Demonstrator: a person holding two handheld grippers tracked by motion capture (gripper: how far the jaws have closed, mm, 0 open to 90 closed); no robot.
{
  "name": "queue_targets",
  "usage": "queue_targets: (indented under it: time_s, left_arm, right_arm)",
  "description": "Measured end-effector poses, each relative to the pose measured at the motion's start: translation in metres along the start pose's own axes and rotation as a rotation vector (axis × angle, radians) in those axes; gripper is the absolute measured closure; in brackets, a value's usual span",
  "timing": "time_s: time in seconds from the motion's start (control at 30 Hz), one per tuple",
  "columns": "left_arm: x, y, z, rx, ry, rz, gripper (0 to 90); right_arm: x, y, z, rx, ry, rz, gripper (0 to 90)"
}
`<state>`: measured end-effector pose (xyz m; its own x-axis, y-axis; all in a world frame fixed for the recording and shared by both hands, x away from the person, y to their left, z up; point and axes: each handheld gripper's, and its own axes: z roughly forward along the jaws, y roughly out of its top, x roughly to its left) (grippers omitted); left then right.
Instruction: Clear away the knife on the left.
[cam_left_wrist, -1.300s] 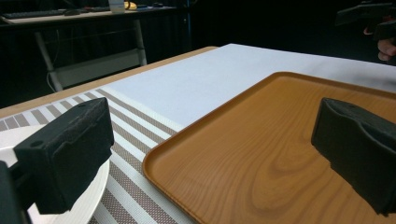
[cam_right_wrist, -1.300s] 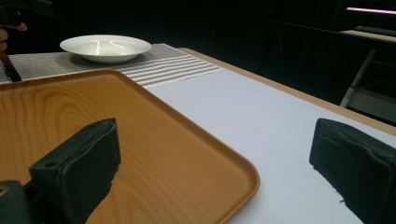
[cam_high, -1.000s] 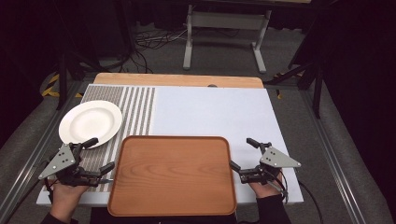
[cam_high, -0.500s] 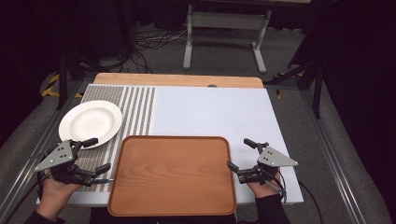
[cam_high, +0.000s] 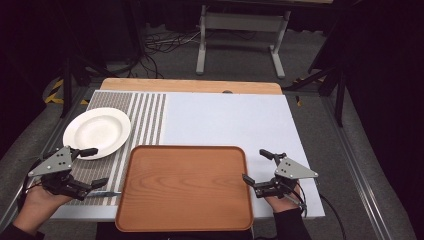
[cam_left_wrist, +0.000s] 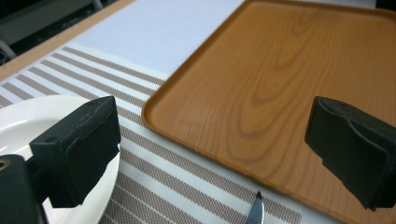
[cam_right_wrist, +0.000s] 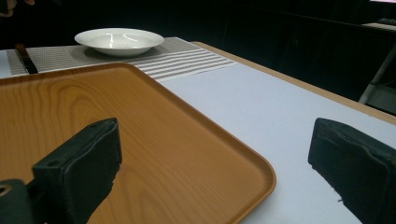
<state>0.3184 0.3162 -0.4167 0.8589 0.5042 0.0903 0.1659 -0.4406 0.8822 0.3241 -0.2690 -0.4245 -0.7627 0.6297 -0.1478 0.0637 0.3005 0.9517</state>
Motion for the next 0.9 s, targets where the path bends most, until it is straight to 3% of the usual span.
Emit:
queue_targets:
  time_s: [0.1, 0.2, 0.33, 0.4, 0.83, 0.9]
  left_arm:
    - [0.002, 0.003, -0.002, 0.053, -0.017, 0.014, 4.4]
    - [0.004, 0.004, -0.004, 0.069, -0.044, 0.005, 4.5]
    - [0.008, 0.006, -0.006, 0.146, -0.09, 0.001, 4.5]
    - [0.008, 0.007, -0.007, 0.155, -0.094, 0.002, 4.6]
    - [0.022, 0.005, -0.009, 0.344, -0.138, 0.018, 7.5]
    - [0.023, 0.003, -0.006, 0.38, -0.152, 0.038, 8.5]
  right_arm:
    - [0.0, 0.0, 0.0, -0.003, 0.007, 0.006, 3.4]
    - [-0.001, 0.001, -0.001, -0.013, 0.019, 0.014, 3.4]
    - [0.0, 0.001, 0.0, -0.009, 0.024, 0.011, 3.4]
    - [0.0, 0.0, 0.0, -0.009, 0.026, 0.01, 3.4]
    - [-0.002, 0.001, 0.0, -0.036, 0.059, 0.041, 3.4]
    - [-0.003, 0.0, 0.0, -0.046, 0.066, 0.053, 3.4]
